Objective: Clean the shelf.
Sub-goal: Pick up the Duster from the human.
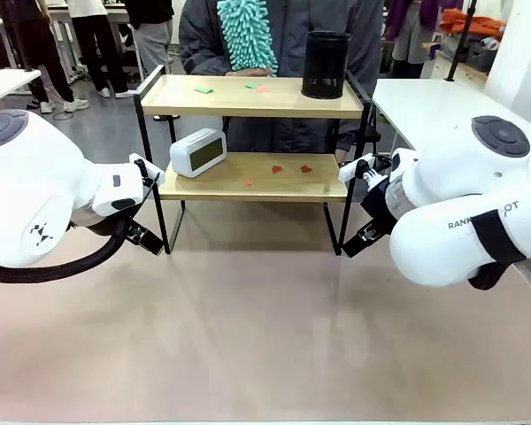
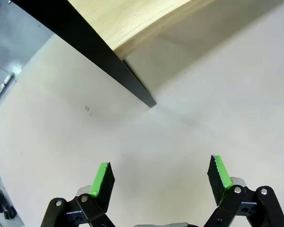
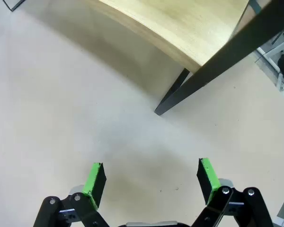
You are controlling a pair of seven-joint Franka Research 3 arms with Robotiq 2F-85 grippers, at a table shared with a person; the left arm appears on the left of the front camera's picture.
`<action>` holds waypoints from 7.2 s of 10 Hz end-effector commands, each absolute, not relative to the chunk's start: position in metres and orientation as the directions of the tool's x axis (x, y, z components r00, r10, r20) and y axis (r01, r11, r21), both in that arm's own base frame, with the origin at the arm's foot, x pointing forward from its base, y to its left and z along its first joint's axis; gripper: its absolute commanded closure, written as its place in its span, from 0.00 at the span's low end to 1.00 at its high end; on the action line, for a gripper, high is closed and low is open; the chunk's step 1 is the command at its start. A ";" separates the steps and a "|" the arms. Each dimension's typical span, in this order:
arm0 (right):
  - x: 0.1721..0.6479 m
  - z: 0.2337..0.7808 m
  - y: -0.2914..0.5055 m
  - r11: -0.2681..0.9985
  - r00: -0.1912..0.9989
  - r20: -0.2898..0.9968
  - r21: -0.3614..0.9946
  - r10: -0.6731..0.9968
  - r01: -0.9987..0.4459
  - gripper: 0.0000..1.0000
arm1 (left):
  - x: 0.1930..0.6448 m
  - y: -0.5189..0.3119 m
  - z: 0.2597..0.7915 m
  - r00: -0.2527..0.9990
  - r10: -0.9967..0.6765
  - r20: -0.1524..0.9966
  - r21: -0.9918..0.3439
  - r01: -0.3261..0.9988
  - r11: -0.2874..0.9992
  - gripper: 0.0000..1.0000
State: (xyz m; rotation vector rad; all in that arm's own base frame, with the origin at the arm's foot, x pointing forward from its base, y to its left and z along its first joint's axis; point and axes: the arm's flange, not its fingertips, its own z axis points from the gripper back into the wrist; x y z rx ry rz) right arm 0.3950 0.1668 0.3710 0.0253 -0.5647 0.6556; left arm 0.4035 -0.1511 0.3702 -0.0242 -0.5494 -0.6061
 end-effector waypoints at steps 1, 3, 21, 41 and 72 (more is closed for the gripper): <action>0.395 0.371 0.167 0.798 0.648 0.505 -0.152 0.570 -0.583 0.00 | 0.403 -0.151 0.370 0.684 -0.534 0.497 0.136 0.547 0.826 0.00; 0.395 0.371 0.167 0.798 0.648 0.505 -0.152 0.570 -0.583 0.00 | 0.403 -0.151 0.370 0.684 -0.534 0.497 0.136 0.547 0.826 0.00; 0.298 0.471 -0.142 0.346 0.796 0.234 0.938 -0.559 -0.033 0.00 | 0.251 0.190 0.442 0.574 0.655 0.492 -0.870 0.290 0.399 0.00; 0.296 0.448 -0.194 0.276 0.758 0.118 0.957 -0.642 0.085 0.00 | 0.331 0.265 0.504 0.680 0.677 0.281 -0.959 0.215 0.182 0.00; 0.296 0.448 -0.194 0.276 0.758 0.118 0.957 -0.642 0.085 0.00 | 0.573 0.103 0.523 0.992 -0.096 -0.082 -0.994 -0.074 0.085 0.63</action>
